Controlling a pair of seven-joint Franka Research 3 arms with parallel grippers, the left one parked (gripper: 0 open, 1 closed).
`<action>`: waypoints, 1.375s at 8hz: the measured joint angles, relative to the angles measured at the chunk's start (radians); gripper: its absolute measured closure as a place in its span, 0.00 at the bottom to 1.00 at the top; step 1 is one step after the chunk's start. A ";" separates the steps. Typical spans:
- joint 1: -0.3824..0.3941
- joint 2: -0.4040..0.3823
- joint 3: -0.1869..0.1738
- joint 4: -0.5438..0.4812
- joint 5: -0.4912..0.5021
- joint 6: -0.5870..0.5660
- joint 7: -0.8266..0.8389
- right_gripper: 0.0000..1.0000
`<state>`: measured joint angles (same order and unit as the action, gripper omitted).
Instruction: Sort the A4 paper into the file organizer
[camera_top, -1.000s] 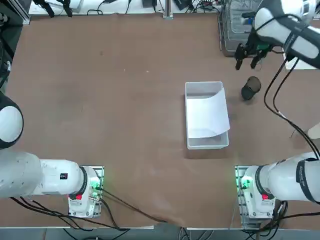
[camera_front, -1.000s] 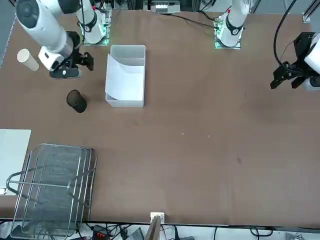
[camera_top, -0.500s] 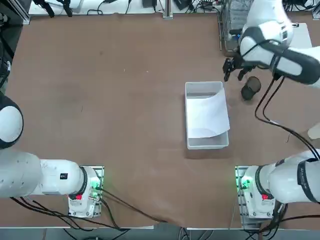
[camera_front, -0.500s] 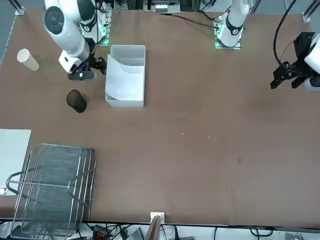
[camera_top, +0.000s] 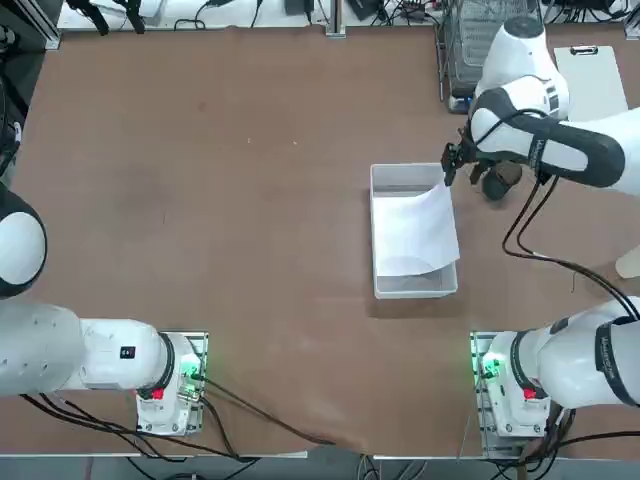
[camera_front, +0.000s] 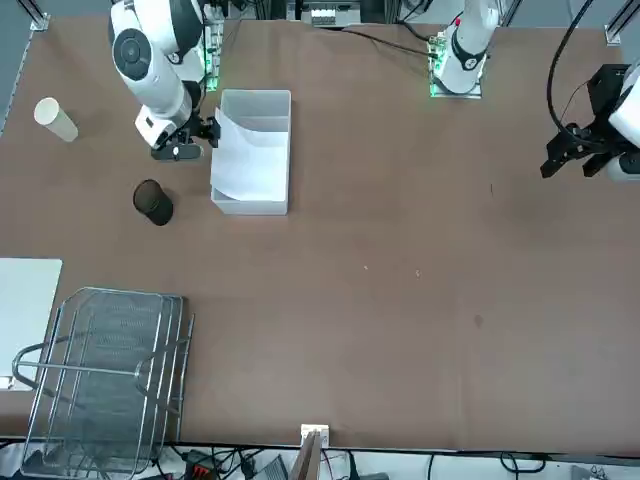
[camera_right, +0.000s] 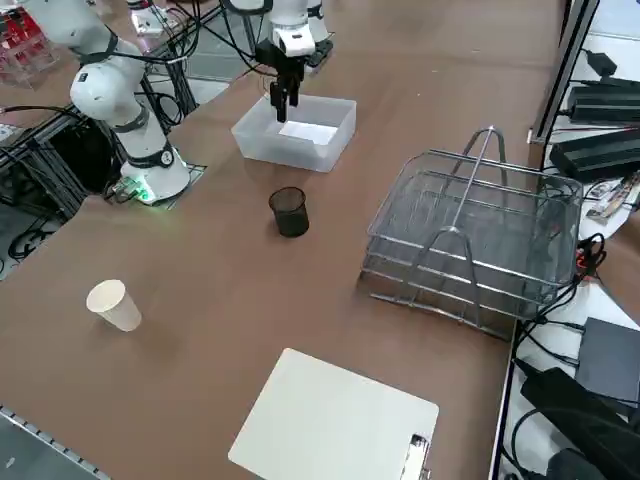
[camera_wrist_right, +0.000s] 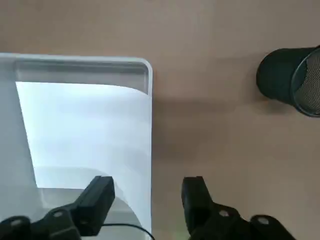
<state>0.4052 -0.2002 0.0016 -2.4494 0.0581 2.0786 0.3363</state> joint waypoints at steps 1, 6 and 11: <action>0.001 0.010 0.000 -0.014 0.000 0.021 0.000 0.20; 0.016 0.065 0.000 -0.071 0.038 0.140 0.013 0.26; 0.043 0.102 0.000 -0.089 0.046 0.165 0.019 0.31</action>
<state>0.4480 -0.0984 0.0013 -2.5382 0.1045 2.2436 0.3557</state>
